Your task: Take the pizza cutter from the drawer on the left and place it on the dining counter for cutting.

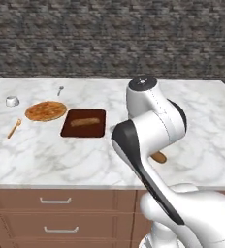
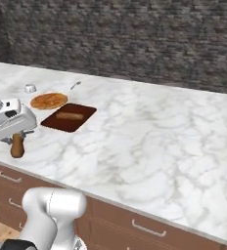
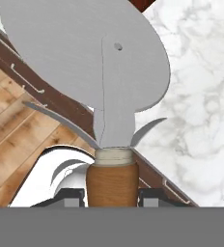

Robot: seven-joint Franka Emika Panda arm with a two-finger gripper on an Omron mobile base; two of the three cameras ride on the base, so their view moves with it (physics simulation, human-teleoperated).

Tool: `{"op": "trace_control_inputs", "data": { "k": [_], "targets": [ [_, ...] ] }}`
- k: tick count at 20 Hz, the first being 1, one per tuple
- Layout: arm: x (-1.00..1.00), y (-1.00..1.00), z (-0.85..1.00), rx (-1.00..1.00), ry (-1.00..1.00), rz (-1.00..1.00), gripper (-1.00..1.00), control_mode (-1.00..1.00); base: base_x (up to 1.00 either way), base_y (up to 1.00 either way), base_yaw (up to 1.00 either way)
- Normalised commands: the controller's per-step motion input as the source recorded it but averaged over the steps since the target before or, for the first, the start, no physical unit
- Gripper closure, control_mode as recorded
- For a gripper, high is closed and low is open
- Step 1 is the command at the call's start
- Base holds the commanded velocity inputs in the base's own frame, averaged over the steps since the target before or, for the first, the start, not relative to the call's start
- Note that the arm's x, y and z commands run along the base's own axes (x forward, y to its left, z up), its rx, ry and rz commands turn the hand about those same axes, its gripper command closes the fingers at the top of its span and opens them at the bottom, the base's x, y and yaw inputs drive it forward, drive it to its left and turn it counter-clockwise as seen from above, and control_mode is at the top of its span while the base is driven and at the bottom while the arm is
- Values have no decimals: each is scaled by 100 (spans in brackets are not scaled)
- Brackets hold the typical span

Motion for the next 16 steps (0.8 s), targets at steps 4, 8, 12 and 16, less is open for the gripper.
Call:
{"op": "trace_control_inputs", "data": {
  "k": [4,8,12,16],
  "targets": [
    [0,0,0,0,0,0,100,100,-15,90,0],
    [0,0,0,0,0,0,100,100,-14,100,0],
    [0,0,0,0,0,0,100,100,-10,100,1],
    [0,0,0,0,0,0,100,100,30,37,0]
  ]
}}
